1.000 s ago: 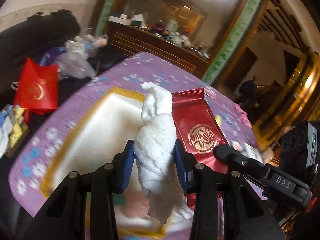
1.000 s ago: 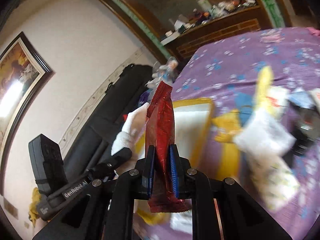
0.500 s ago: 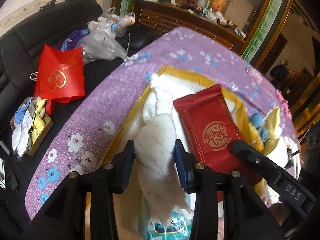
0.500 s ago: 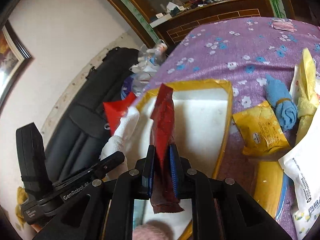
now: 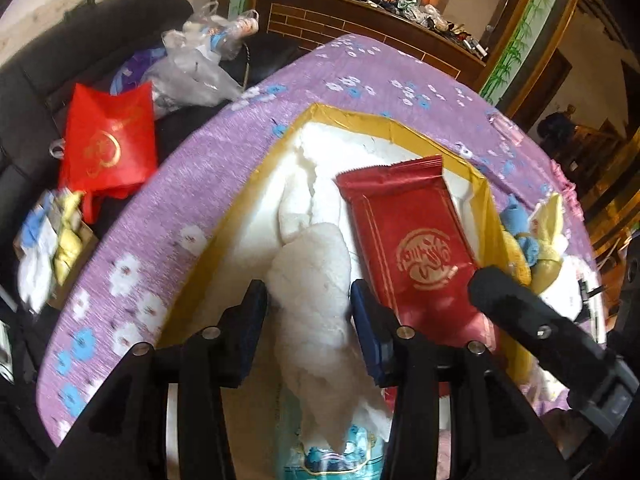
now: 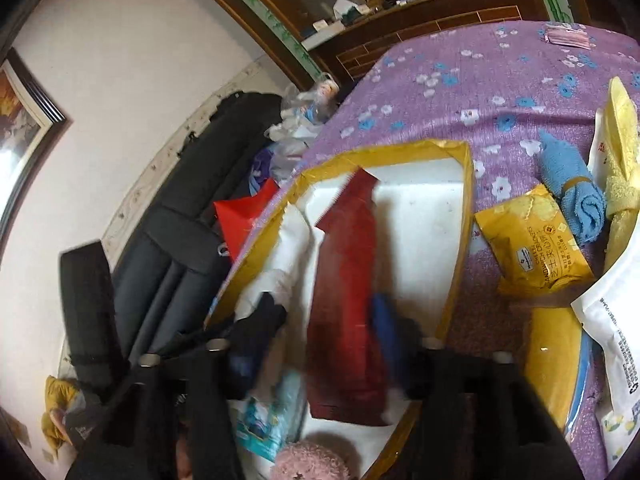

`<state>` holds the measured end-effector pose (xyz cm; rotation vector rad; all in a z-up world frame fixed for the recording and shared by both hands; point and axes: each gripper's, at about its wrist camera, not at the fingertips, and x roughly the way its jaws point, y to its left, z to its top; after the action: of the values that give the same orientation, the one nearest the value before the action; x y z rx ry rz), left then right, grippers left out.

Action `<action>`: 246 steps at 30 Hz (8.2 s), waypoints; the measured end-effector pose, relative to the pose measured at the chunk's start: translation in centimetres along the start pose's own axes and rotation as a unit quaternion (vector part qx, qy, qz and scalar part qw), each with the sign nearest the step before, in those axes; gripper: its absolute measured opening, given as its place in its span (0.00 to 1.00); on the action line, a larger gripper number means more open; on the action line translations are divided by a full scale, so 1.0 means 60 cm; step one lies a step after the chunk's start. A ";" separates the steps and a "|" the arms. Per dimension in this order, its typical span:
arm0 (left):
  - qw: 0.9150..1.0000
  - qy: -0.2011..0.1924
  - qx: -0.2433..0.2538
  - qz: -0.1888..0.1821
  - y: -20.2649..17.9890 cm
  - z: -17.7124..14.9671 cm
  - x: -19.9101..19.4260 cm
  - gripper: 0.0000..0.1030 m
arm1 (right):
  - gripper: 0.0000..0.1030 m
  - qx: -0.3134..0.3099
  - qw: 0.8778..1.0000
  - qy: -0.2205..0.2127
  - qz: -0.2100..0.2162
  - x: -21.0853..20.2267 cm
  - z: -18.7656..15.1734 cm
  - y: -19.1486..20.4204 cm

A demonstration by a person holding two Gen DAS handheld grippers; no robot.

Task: Organize soft objects
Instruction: 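Open both tools to release the towel and red bag into the tray, then grasp the white red-print paper bag with the left tool while the right tool grasps the yellow-dotted tissue pack, then carry both packs over the foam tray and open both tools to drop them, then move the right tool to the white plastic bag and grasp it, then grasp the white paper packet with the left tool while the right tool lifts the white bag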

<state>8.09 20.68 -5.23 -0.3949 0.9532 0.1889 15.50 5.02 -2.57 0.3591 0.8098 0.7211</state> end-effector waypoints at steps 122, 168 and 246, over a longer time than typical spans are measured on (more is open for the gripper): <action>0.989 -0.040 0.034 -0.142 -0.080 -0.060 -0.117 0.06 | 0.21 -0.031 0.998 -0.060 0.010 -0.232 -0.086 -0.038; 0.975 -0.081 0.174 -0.109 -0.186 -0.183 -0.178 0.37 | 0.73 0.026 0.999 -0.034 -0.032 -0.300 -0.107 -0.186; 0.956 0.010 0.288 -0.060 -0.247 -0.246 -0.066 0.20 | 0.12 -0.108 0.987 0.066 -0.096 -0.257 -0.134 -0.113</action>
<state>-0.42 1.19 -5.96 0.0845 0.9534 -0.2055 5.08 -10.44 -3.33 0.0363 0.8676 0.6481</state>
